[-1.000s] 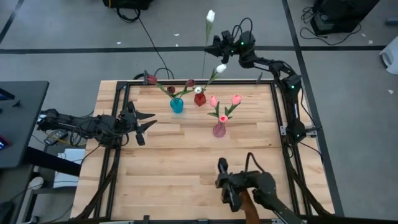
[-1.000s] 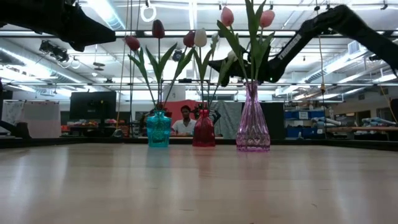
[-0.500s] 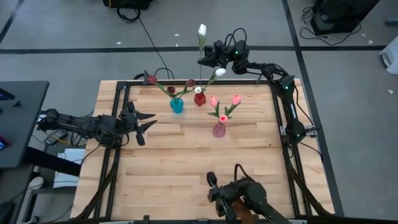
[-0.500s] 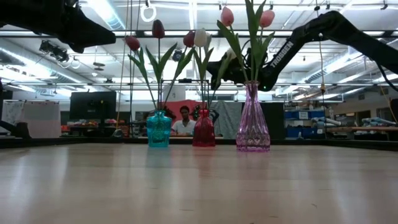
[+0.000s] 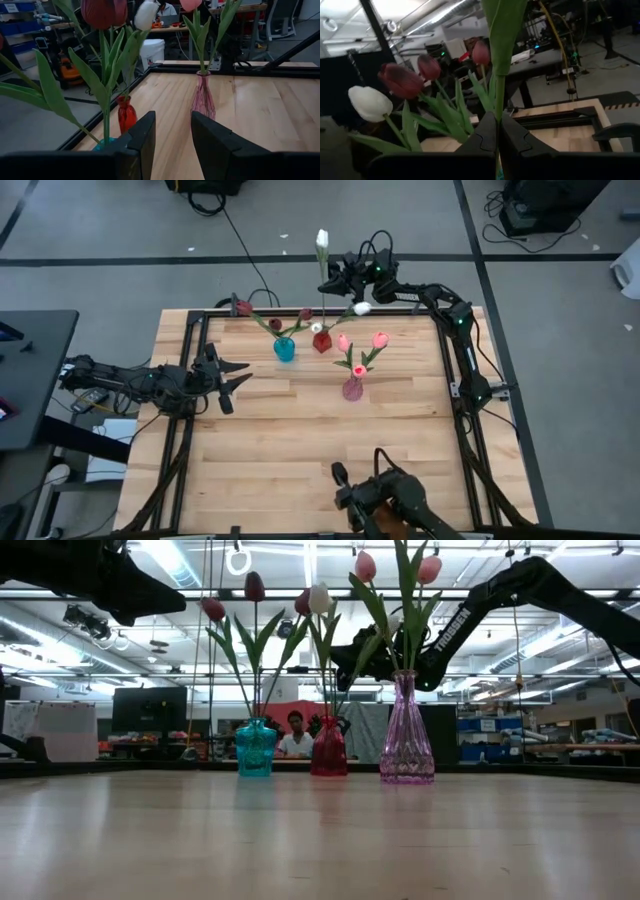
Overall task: Sort flowers into vase by color
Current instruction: Put the white tulip into the red vase
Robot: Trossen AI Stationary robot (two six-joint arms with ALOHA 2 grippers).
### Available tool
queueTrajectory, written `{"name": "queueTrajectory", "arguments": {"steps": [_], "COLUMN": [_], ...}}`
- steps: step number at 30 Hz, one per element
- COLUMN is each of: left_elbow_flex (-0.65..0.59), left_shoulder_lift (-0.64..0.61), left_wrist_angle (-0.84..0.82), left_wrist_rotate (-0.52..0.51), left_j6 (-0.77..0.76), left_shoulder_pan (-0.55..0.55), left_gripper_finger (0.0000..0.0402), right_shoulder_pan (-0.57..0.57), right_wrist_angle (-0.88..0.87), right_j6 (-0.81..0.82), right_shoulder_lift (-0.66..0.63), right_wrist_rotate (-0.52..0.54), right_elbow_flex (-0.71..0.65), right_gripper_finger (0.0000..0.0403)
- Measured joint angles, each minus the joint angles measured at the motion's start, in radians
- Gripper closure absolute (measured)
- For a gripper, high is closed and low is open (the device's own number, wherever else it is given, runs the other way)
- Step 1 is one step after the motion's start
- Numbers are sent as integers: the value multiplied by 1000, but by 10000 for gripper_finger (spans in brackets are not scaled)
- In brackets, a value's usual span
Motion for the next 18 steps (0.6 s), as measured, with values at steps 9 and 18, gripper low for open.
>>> {"name": "queueTrajectory", "arguments": {"steps": [9, 18], "left_elbow_flex": [0, 0], "left_shoulder_lift": [0, 0], "left_wrist_angle": [0, 0], "left_wrist_rotate": [0, -2], "left_j6": [0, 0], "left_shoulder_pan": [0, 0], "left_gripper_finger": [271, 271], "right_shoulder_pan": [9, 32], "right_wrist_angle": [3, 1], "right_j6": [-28, -91], "right_shoulder_lift": [0, 0], "right_wrist_rotate": [-14, -150], "right_elbow_flex": [0, 0], "right_gripper_finger": [393, 393]}}
